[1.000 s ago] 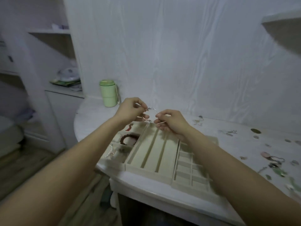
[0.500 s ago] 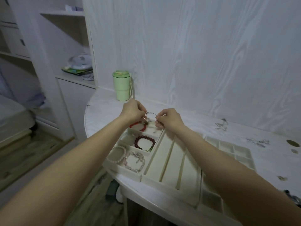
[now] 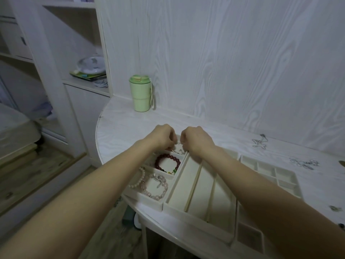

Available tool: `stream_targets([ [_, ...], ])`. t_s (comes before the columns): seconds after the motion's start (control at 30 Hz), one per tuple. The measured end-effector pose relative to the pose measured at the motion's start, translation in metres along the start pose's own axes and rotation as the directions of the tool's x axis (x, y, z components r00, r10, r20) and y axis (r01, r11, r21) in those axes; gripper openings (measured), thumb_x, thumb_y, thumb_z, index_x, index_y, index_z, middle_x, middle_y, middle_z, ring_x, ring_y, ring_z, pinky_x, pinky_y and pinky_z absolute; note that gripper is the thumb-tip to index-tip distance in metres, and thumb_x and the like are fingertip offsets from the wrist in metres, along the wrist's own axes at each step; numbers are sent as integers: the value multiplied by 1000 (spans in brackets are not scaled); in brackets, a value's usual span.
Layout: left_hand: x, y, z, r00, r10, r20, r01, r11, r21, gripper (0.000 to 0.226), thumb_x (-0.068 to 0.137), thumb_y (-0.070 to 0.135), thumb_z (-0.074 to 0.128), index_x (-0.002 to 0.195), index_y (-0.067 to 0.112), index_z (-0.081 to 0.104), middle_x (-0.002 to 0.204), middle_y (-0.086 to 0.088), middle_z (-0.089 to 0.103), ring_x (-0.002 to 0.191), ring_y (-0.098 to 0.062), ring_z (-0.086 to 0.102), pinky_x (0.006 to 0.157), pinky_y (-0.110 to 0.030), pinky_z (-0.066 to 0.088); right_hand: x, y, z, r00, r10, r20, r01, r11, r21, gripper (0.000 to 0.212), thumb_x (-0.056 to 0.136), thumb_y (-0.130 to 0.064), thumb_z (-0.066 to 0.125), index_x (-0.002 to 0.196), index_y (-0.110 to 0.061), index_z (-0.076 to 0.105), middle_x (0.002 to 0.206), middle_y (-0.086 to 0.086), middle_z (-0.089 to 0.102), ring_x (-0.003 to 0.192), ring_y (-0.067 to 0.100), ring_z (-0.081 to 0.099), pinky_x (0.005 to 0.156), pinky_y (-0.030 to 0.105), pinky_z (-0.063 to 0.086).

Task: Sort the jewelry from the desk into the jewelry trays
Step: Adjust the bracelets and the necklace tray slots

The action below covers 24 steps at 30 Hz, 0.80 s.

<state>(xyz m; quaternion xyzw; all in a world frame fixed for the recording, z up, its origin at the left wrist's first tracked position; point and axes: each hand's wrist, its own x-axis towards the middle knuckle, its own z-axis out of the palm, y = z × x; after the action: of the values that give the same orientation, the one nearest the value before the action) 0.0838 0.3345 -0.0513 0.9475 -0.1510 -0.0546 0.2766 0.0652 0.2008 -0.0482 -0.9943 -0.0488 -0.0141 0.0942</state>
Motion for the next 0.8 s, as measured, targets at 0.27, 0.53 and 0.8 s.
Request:
stream_targets([
  [0.27,-11,2,-13,992,114,-47,-95,948,304,29,87,6,46,101,18,67,98,-1,63,92,-22,58,72,-32,47,-3,-4,1,999,-38,-22,36,994,-104,16,86,3,45,91,-6,58,99,13,51,108,30,43,72,32,37],
  [0.53,-17,-12,-16,986,142,87,-164,919,359,39,88,2,50,105,29,71,117,0,53,109,-21,46,85,-30,40,-1,0,1,995,-96,10,96,985,-140,35,87,9,46,116,-6,58,117,13,52,114,29,41,88,35,45],
  [0.8,-22,-11,-18,985,170,26,-165,888,429,31,90,13,52,111,30,67,118,-1,49,113,-20,39,87,-29,34,6,-2,0,995,-91,50,96,990,-103,35,87,10,43,114,-4,60,116,14,56,112,30,44,90,38,47],
])
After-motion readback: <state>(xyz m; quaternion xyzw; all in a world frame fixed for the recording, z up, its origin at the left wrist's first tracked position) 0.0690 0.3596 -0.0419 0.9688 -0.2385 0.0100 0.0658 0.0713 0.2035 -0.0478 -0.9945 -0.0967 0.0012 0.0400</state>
